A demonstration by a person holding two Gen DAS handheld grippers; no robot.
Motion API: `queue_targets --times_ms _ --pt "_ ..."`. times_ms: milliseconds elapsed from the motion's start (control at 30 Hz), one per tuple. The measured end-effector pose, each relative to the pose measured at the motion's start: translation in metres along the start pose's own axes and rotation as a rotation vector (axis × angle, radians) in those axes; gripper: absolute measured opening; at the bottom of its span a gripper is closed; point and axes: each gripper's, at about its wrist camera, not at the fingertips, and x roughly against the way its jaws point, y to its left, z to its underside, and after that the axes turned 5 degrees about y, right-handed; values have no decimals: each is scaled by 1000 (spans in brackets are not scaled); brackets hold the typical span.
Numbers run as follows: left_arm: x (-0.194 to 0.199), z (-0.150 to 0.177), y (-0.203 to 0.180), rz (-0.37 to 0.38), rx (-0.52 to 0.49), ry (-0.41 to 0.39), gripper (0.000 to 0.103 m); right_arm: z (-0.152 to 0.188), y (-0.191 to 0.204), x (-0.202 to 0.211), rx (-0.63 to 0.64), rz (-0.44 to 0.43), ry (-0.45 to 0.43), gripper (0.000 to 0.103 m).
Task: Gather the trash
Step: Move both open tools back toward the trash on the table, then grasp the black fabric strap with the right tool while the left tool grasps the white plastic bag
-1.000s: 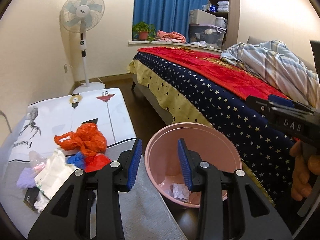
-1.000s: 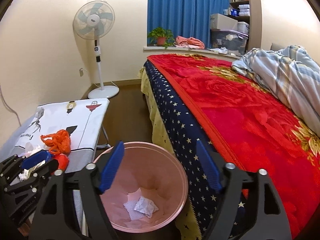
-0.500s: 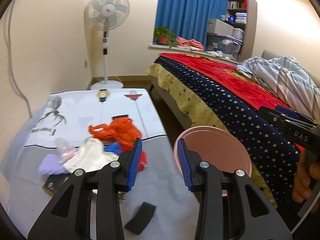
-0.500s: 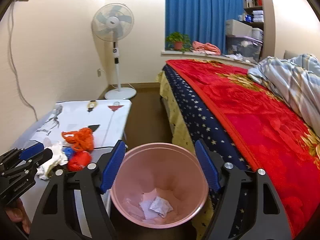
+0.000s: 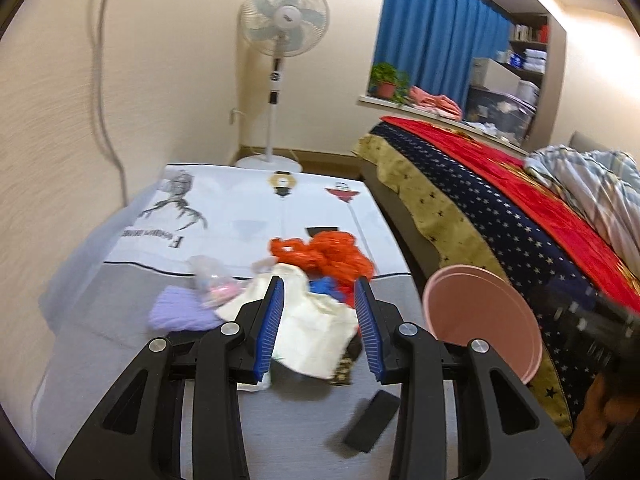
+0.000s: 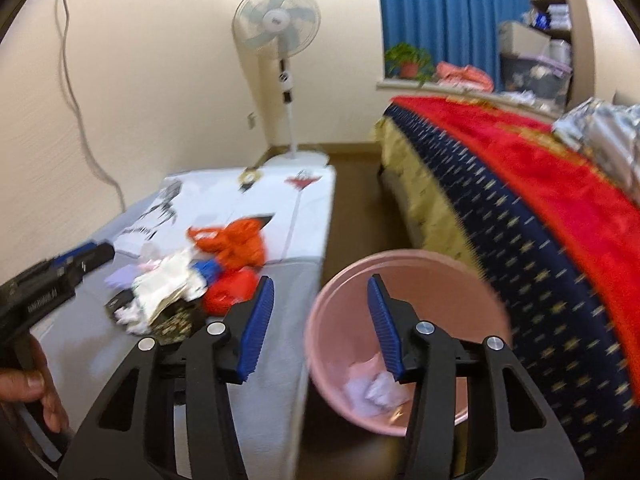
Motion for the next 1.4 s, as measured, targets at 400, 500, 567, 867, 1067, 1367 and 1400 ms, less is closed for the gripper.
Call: queue_targets --times_ms 400,500,567,867,1067,1367,1400 --pt "-20 22 28 -38 75 57 36 42 53 -56 50 -149 185 50" --pt "-28 26 33 -36 96 72 36 49 60 -65 61 -162 218 52" --pt "-34 28 36 -30 109 87 36 51 62 -70 62 -177 237 52" --pt "-60 36 45 -13 168 150 37 64 70 -93 59 -200 331 52" --pt "-73 36 51 -9 195 171 37 67 72 -98 63 -204 351 52" --pt "-81 37 54 4 226 185 37 67 75 -102 72 -226 362 27" --pt "-82 38 55 8 234 186 37 67 77 -101 78 -229 361 20"
